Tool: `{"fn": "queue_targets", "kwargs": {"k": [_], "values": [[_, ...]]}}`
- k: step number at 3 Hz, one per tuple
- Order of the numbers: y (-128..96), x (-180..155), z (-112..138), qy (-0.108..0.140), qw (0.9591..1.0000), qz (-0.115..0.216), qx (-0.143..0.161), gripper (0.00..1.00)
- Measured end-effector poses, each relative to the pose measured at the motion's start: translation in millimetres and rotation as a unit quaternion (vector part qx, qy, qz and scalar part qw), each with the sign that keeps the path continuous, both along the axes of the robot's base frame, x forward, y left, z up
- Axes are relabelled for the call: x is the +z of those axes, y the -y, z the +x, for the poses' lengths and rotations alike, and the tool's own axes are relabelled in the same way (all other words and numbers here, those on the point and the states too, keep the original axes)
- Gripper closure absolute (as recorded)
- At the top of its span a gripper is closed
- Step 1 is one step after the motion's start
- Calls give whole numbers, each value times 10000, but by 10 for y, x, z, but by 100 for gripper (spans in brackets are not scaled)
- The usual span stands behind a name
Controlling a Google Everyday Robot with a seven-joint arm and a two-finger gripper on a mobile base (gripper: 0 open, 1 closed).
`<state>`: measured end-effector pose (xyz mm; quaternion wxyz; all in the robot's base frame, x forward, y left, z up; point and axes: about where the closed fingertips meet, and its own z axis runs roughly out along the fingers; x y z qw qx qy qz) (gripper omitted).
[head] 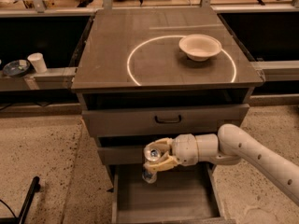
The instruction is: Place redbull can into bottom drawer
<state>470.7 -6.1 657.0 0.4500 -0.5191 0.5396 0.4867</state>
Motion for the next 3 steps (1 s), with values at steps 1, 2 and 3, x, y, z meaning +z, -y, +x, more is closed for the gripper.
{"fn": "queue_targets", "kwargs": {"k": [1, 2, 3], "values": [[55, -914, 83, 262, 9989, -186, -341, 100], [55, -914, 83, 262, 9989, -186, -341, 100], [-133, -1532, -79, 402, 9979, -129, -486, 100]]}}
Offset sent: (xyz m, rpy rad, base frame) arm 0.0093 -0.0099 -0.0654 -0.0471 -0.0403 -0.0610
